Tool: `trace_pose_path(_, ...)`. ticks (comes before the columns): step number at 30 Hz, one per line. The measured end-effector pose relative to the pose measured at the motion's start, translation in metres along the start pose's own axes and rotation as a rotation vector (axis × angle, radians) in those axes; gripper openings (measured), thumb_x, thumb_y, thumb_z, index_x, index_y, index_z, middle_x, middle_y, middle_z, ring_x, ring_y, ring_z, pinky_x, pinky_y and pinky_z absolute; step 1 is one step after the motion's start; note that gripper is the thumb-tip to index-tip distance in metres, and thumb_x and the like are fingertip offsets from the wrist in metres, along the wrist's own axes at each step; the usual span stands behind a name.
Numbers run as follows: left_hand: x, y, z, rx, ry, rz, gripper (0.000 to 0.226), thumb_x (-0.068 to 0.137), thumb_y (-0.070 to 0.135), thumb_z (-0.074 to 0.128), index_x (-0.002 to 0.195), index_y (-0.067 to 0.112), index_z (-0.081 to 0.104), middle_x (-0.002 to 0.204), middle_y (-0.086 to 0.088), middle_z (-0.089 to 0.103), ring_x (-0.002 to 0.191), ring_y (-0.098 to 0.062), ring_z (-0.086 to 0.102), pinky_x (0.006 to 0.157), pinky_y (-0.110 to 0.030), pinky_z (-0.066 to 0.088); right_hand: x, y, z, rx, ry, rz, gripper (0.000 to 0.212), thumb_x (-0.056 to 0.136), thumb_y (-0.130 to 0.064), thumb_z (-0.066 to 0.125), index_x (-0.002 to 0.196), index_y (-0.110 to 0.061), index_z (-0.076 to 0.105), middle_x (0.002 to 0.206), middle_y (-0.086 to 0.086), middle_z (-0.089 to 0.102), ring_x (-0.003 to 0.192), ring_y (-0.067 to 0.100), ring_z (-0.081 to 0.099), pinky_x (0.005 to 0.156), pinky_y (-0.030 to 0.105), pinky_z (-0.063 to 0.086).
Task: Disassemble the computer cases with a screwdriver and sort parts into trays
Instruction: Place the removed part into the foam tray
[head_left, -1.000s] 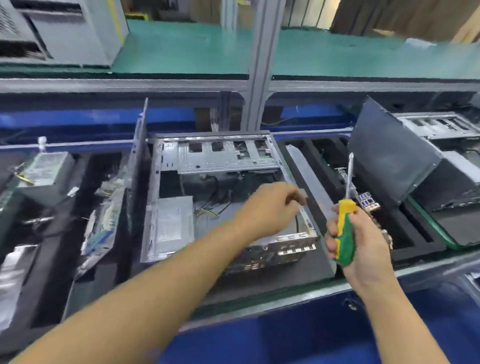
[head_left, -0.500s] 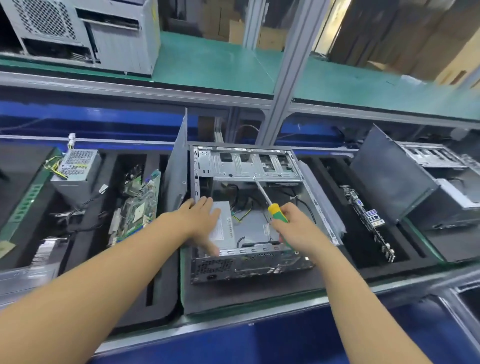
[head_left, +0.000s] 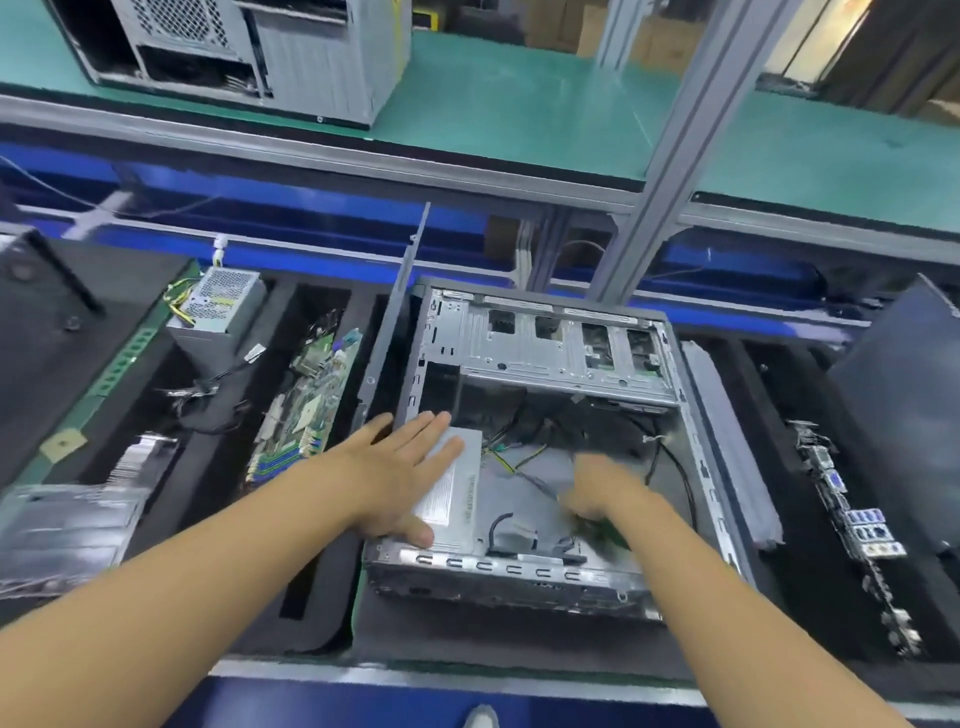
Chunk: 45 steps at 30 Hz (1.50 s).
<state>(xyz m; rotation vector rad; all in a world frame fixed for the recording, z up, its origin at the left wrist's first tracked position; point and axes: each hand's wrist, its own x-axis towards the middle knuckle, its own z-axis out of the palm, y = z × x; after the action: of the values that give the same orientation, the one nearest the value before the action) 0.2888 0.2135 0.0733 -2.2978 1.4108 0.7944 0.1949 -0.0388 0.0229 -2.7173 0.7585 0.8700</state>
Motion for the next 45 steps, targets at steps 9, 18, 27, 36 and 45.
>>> trace_pose_path(9, -0.007, 0.003, 0.009, -0.138, 0.144, 0.038, 0.096, 0.099, 0.056, 0.044, 0.154, 0.015, -0.022, 0.156, -0.008, -0.039, 0.141, -0.018, -0.04, 0.121, -0.044, -0.014, -0.037, -0.067, 0.018, 0.747, -0.153, -0.485, 0.114, 0.074, -0.057, 0.081, 0.149, -0.054, -0.004, 0.13, -0.022, 0.045, 0.106, -0.002, 0.058, 0.073, 0.012, 0.041)
trace_pose_path(18, -0.017, 0.029, 0.052, 0.167, 0.478, -0.042, 0.125, 0.073, 0.057, 0.073, 0.156, 0.004, -0.004, 0.164, -0.021, -0.009, 0.15, -0.043, -0.01, 0.121, -0.057, -0.001, -0.034, -0.069, 0.023, 0.817, -0.04, -0.455, 0.095, 0.057, -0.071, 0.083, 0.13, -0.062, 0.023, 0.114, -0.03, 0.058, 0.096, -0.008, 0.063, 0.073, 0.016, 0.053)
trace_pose_path(27, -0.02, 0.033, 0.07, 0.209, 0.671, -0.007, 0.091, 0.065, 0.006, 0.066, 0.148, -0.006, 0.032, 0.158, -0.023, 0.029, 0.146, -0.048, 0.021, 0.116, -0.062, 0.023, -0.021, -0.069, 0.022, 0.916, 0.019, -0.473, 0.097, 0.057, -0.049, 0.093, 0.13, -0.056, 0.028, 0.114, -0.026, 0.061, 0.095, -0.018, 0.06, 0.07, 0.01, 0.053)
trace_pose_path(36, -0.014, 0.038, 0.066, 0.107, 0.672, -0.147, 0.09, 0.078, 0.018, 0.053, 0.155, -0.003, 0.011, 0.164, -0.022, 0.012, 0.153, -0.035, 0.008, 0.123, -0.048, 0.012, -0.02, -0.072, 0.011, 0.973, 0.014, -0.52, 0.091, 0.074, -0.042, 0.081, 0.143, -0.054, 0.022, 0.147, -0.01, 0.042, 0.126, 0.001, 0.048, 0.112, 0.042, 0.043)
trace_pose_path(45, -0.013, 0.039, 0.069, 0.003, 0.639, -0.215, 0.105, 0.084, 0.042, 0.054, 0.153, -0.003, -0.011, 0.161, -0.022, -0.021, 0.147, -0.034, -0.028, 0.121, -0.047, -0.012, -0.032, -0.078, -0.014, 0.066, 0.085, -0.684, 0.135, 0.052, -0.083, 0.071, 0.152, -0.052, -0.014, 0.154, -0.022, -0.041, 0.144, 0.009, -0.038, 0.119, 0.048, -0.005)
